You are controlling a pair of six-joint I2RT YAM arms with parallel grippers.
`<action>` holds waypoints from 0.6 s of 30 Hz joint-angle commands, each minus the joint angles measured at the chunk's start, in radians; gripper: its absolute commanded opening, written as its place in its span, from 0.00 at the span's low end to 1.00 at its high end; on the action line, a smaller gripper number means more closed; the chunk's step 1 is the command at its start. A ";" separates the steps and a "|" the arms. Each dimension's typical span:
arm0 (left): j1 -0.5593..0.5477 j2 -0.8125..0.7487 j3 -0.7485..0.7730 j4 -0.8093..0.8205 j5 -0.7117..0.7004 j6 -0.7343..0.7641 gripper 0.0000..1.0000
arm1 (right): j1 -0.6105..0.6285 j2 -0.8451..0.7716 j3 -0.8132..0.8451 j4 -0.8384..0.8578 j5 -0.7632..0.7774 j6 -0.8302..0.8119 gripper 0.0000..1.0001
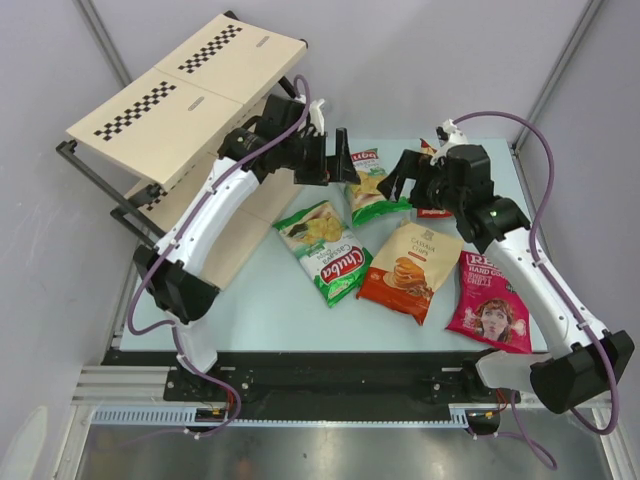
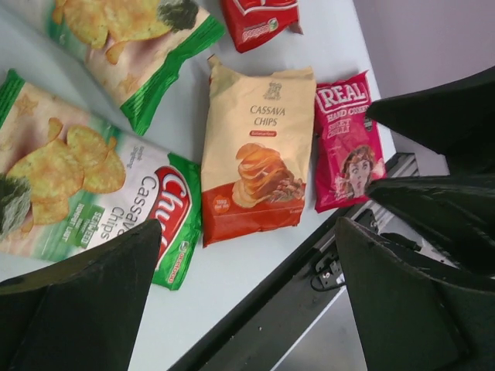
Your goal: Place and organize the chips bags onto the shelf
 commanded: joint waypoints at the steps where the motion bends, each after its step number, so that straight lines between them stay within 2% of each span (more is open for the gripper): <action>1: -0.006 -0.099 -0.059 0.172 0.059 -0.024 1.00 | 0.021 0.000 0.010 0.073 0.024 0.008 1.00; 6: -0.006 -0.038 0.022 0.179 0.117 -0.006 1.00 | 0.001 0.026 0.003 0.141 -0.005 0.058 1.00; 8: 0.000 -0.005 0.047 0.209 0.181 -0.020 1.00 | 0.018 0.018 0.007 0.122 0.088 0.070 0.97; 10: 0.003 0.010 0.091 0.205 0.177 -0.018 1.00 | 0.024 -0.006 0.000 0.102 0.165 0.077 0.97; 12: 0.003 0.005 0.095 0.202 0.166 -0.015 1.00 | 0.004 -0.037 -0.017 0.101 0.167 0.092 0.96; 15: 0.000 -0.021 0.037 0.208 0.182 -0.060 1.00 | -0.051 -0.032 -0.025 0.064 0.095 0.144 0.94; 16: -0.003 -0.042 -0.041 0.225 0.205 -0.076 0.99 | -0.062 -0.023 -0.011 -0.015 0.095 0.156 0.94; 18: -0.018 -0.145 -0.155 0.332 0.223 -0.133 0.99 | -0.092 -0.017 -0.008 -0.069 0.070 0.155 0.95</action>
